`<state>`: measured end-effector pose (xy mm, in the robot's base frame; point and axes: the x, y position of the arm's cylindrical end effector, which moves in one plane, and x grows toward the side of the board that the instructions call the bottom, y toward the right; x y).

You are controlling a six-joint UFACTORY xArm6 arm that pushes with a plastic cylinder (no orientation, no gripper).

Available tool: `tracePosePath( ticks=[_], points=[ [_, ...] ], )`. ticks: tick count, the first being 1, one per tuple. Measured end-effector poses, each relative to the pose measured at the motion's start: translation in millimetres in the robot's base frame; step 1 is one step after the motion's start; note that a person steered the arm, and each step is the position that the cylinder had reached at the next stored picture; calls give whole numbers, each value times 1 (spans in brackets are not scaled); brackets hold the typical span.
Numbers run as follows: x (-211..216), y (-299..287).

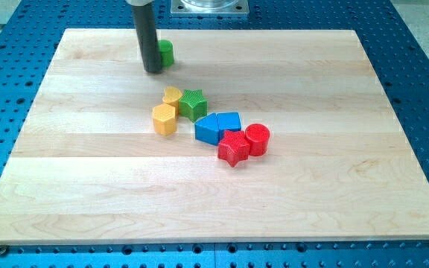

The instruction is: Place the green circle at the top left of the board

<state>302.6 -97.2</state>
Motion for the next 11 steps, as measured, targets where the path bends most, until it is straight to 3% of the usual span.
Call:
tracePosePath(
  ticks=[2, 4, 5, 6, 9, 11],
  points=[
    [-17, 33],
    [-35, -43],
    [-28, 27],
    [-67, 31],
    [-63, -85],
    [-57, -82]
  ],
)
